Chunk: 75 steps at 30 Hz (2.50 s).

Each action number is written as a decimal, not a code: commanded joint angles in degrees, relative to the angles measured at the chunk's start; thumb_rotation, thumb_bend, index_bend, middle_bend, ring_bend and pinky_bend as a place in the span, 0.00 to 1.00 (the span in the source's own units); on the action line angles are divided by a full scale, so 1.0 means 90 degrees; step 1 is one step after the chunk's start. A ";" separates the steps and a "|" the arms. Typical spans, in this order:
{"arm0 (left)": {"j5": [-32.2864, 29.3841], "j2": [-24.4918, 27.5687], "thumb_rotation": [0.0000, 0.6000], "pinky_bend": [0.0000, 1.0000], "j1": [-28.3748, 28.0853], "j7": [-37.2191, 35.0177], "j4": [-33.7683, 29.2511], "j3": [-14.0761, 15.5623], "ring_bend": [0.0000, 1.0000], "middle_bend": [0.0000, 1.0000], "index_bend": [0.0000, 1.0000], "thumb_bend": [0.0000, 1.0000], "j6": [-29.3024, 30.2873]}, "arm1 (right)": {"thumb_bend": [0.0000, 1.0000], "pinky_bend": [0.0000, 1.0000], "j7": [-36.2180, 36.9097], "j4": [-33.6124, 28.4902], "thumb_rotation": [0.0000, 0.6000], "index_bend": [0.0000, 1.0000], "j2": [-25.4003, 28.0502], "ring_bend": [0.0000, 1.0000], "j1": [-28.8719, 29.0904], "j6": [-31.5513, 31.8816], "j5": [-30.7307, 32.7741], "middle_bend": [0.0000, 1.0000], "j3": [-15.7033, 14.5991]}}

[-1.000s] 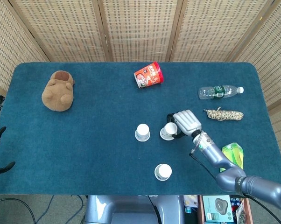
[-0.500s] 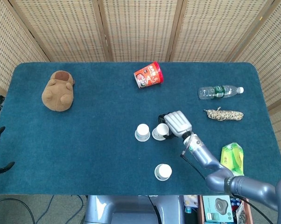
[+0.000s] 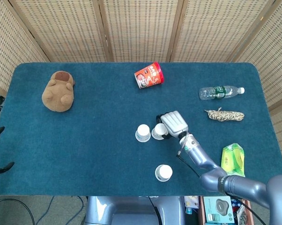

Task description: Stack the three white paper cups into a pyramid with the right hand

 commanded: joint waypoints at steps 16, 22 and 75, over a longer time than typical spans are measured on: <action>0.0073 0.0009 1.00 0.00 0.0035 -0.0091 0.0027 0.0020 0.00 0.00 0.00 0.06 0.0093 | 0.00 0.11 -0.0237 -0.0891 1.00 0.15 0.0552 0.02 0.0023 -0.0037 0.0183 0.04 -0.0080; 0.0104 0.0018 1.00 0.00 0.0043 -0.0108 0.0015 0.0027 0.00 0.00 0.00 0.06 0.0119 | 0.00 0.10 -0.0213 -0.2210 1.00 0.15 0.1431 0.02 -0.0342 0.0431 -0.0400 0.08 -0.0301; 0.0171 0.0017 1.00 0.00 0.0048 -0.0056 -0.0013 0.0080 0.00 0.00 0.00 0.06 0.0099 | 0.43 0.56 0.1560 -0.3213 1.00 0.48 0.2503 0.48 -0.1052 0.1074 -0.2877 0.57 -0.0960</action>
